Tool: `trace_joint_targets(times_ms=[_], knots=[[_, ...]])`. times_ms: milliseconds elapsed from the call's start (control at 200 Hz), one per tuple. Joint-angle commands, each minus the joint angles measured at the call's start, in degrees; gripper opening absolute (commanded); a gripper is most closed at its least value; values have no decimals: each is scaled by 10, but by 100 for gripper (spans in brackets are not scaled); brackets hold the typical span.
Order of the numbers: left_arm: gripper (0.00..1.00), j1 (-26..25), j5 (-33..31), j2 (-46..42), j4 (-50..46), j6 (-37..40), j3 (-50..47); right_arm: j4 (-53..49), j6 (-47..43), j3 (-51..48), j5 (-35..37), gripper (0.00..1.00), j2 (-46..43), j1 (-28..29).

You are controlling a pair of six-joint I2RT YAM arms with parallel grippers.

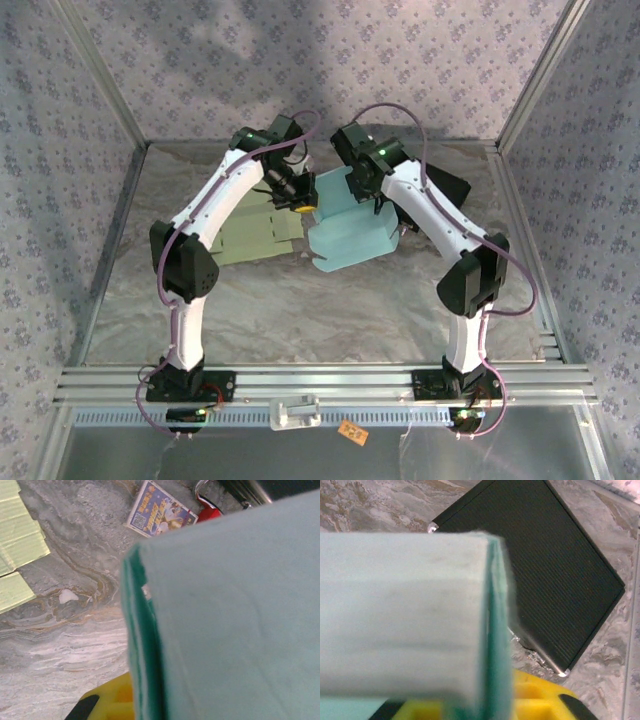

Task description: Fold the paper box

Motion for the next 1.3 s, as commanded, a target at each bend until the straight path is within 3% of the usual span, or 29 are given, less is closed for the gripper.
trace_joint_targets(times_ms=[0,270,385,884,1294], knots=[[0,-3,11,-7,-4,2,16,-10,5,4,-14,0,-11,0],[2,-5,-30,-34,56,-1,-50,0,60,-46,-20,0,-23,14],[8,-5,-29,-63,127,-5,-135,33,87,-102,-42,0,-43,21],[2,-7,-56,-106,329,-25,-439,145,174,-292,-81,0,-58,59],[13,1,-58,-109,454,-51,-523,146,176,-309,-101,0,-44,54]])
